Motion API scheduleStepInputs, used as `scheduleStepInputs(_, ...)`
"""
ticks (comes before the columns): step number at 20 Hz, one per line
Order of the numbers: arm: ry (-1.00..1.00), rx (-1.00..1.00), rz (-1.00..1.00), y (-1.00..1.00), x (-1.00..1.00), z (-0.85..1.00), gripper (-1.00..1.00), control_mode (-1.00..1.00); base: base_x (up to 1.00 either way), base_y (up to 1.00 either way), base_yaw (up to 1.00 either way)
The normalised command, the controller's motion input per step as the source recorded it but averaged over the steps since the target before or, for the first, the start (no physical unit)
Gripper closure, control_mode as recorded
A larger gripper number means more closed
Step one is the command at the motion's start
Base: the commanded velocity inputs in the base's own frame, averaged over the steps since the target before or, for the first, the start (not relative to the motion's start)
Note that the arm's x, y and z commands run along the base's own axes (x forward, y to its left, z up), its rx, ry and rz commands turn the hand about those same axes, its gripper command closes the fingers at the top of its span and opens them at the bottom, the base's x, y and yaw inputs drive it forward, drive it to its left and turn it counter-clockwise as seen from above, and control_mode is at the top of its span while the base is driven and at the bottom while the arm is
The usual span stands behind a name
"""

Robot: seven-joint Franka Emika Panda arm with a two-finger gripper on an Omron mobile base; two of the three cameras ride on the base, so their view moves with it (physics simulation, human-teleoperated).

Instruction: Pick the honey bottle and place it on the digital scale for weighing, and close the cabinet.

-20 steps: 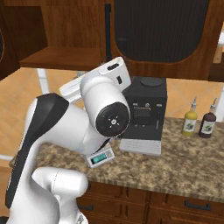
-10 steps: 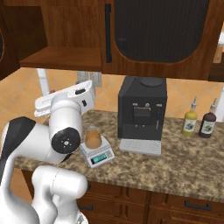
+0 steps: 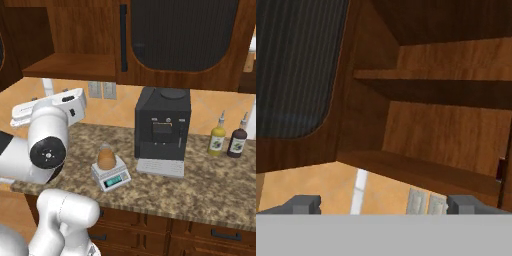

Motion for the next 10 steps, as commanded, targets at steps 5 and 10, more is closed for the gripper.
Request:
scheduleStepInputs(5, -0.21, 0.16, -0.06, 0.97, -0.66, -0.50, -1.00, -1.00, 0.00, 0.00, 0.00)
scheduleStepInputs(10, -0.30, 0.20, -0.20, 1.00, -0.60, -0.77, -1.00, -1.00, 0.00, 0.00, 0.00)
